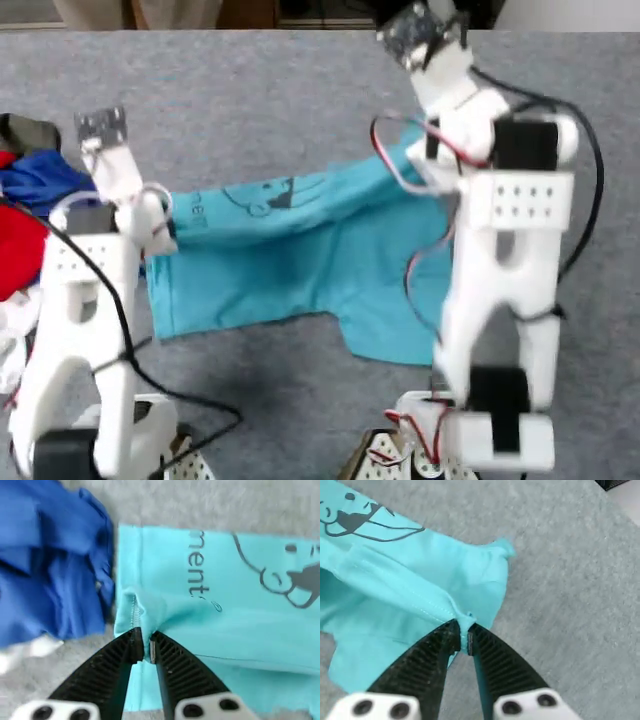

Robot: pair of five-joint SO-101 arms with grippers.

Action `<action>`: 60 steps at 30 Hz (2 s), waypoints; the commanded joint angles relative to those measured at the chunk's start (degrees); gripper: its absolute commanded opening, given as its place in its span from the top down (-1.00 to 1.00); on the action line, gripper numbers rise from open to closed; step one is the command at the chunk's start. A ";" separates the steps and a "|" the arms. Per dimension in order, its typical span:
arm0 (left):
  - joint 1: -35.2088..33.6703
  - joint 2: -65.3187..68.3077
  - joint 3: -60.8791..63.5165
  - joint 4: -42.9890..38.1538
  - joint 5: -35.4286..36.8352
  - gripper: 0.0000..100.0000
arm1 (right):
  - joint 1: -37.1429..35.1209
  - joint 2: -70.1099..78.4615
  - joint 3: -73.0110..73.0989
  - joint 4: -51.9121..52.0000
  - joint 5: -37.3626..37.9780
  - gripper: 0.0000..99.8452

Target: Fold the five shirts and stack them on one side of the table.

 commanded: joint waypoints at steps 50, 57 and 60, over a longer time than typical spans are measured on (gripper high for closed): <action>2.90 -16.92 25.85 -3.52 -7.47 0.96 | 16.48 -57.36 76.88 -11.87 19.96 0.98; 2.81 -17.36 24.44 -1.32 -7.38 0.88 | 16.57 -57.36 76.88 -11.60 26.37 0.64; 2.73 -17.36 22.42 2.73 -7.03 0.63 | 16.75 -57.45 76.53 -11.52 28.13 0.60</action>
